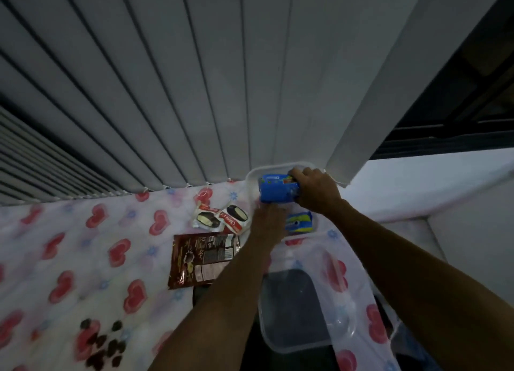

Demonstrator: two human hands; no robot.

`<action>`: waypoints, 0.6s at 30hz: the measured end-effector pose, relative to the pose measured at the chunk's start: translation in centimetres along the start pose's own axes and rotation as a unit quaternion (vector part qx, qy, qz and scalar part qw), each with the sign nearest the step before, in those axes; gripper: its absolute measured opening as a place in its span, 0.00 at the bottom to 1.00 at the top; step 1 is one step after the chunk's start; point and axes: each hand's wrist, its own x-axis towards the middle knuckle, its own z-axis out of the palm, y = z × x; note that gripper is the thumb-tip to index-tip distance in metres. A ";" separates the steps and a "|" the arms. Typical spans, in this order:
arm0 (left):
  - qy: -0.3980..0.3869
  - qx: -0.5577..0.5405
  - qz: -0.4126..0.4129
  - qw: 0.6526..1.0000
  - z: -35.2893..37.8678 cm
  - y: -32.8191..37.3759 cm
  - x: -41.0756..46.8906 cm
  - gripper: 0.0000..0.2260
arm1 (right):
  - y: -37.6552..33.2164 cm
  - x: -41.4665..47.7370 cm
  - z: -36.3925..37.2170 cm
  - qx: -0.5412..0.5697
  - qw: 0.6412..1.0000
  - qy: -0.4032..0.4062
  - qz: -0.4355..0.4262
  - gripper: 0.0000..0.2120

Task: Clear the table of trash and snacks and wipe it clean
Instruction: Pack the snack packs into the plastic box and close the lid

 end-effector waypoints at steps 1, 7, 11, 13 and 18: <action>-0.018 -0.015 0.002 1.000 -0.2 0.0 0.0 0.18 | -0.2 0.5 0.5 0.004 1.000 -0.020 -0.003 0.30; -0.048 -0.053 0.002 0.997 -1.3 -1.2 -0.5 0.19 | 0.0 1.3 3.1 0.101 0.983 -0.150 0.015 0.26; -0.033 -0.059 0.005 0.998 -1.7 -1.6 -0.9 0.16 | 0.8 1.0 3.8 0.117 0.978 -0.173 0.010 0.28; -0.020 -0.051 0.005 0.999 -1.9 -1.5 -1.1 0.13 | 0.9 0.8 3.7 0.098 0.978 -0.183 0.005 0.29; -0.019 -0.002 0.020 1.000 -2.1 -1.2 -2.0 0.12 | 0.7 -0.1 3.1 0.003 0.977 -0.208 -0.040 0.35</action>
